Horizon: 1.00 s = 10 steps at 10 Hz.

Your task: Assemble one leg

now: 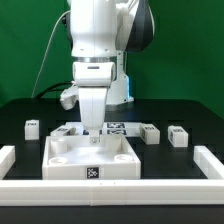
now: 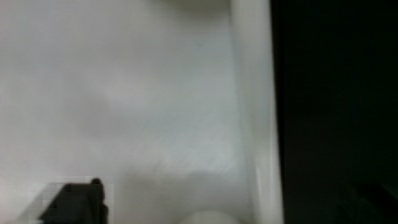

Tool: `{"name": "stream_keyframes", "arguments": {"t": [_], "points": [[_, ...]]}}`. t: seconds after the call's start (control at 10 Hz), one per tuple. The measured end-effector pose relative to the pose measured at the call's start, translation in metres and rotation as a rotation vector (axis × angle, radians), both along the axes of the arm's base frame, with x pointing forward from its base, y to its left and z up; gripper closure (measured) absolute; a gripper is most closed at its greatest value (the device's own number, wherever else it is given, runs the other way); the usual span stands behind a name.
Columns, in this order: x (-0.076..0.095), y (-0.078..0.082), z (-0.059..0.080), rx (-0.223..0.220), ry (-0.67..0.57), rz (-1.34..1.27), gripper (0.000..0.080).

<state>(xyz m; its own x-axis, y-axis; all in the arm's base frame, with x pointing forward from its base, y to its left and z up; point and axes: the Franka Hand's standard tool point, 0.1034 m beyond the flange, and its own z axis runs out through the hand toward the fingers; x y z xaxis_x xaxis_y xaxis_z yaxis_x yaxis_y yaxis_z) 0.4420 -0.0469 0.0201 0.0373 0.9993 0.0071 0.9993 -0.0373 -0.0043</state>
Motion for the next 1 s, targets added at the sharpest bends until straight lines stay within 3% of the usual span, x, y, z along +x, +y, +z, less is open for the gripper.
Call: {"name": "stream_keyframes", "arguments": {"t": [0.4,0.5,0.7,0.8,0.9,1.0], "points": [[-0.0017,0.0007,-0.0049,0.003,0.000,-0.005,0.0150],[-0.0017,0.0005,-0.0050,0.003,0.000,-0.005,0.0238],[-0.0018,0.0005,-0.0050,0.003,0.001,-0.005,0.0556],[-0.0021,0.0005,-0.0051,0.003,0.001,-0.005,0.0556],[-0.0021,0.0007,-0.0051,0.003,0.001,-0.005,0.0733],[-0.0022,0.0001,-0.0052,0.003,0.001,-0.008,0.0733]]}}
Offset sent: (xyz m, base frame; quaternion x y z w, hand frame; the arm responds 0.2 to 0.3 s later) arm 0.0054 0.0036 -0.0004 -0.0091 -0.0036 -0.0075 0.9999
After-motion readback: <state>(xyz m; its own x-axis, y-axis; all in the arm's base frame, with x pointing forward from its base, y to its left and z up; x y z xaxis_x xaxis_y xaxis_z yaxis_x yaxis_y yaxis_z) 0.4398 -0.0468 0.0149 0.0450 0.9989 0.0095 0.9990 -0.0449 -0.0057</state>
